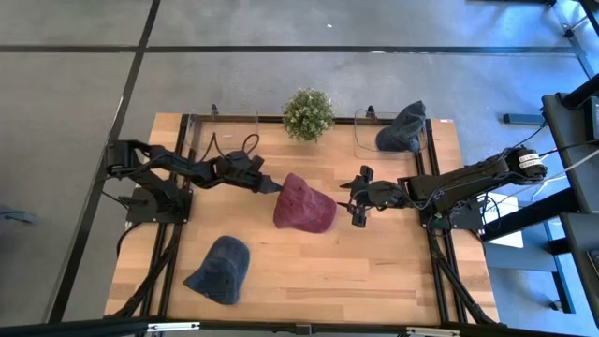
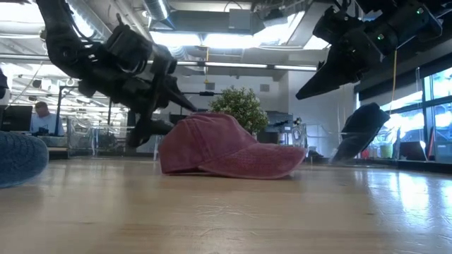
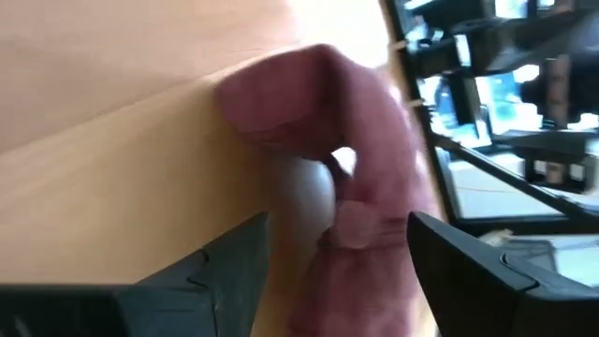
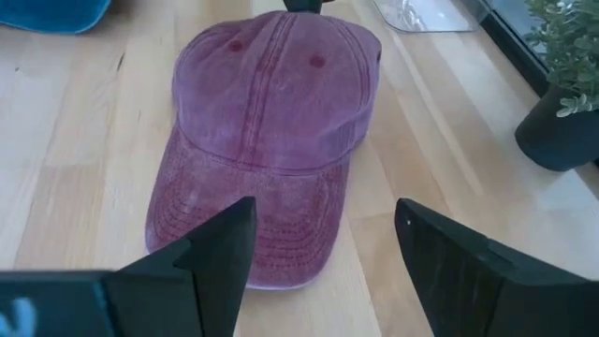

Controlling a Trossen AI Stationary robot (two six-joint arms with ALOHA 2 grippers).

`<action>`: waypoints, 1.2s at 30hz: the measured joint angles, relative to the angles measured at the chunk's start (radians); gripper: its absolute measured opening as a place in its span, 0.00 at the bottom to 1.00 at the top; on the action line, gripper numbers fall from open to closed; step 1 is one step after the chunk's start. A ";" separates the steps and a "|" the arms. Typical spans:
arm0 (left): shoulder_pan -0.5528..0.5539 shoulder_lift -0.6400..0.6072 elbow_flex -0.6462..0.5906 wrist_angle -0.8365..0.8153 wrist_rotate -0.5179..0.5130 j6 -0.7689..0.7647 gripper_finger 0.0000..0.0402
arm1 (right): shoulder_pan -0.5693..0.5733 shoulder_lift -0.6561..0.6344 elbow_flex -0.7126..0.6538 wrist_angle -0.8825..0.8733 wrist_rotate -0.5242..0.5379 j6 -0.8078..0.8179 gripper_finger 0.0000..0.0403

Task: Pick & Place hat
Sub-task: Put the red cap into the left transparent bin

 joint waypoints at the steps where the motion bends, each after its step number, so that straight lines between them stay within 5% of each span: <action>1: 0.000 0.000 0.000 0.016 0.011 0.000 0.61 | 0.000 0.000 0.000 0.000 0.000 0.000 0.63; 17: -0.004 0.000 0.000 0.067 0.016 0.019 0.60 | 0.000 0.000 0.000 0.000 0.000 -0.003 0.63; 36: -0.014 0.050 0.000 0.072 0.013 0.038 0.48 | 0.000 0.000 0.000 0.000 0.002 -0.007 0.63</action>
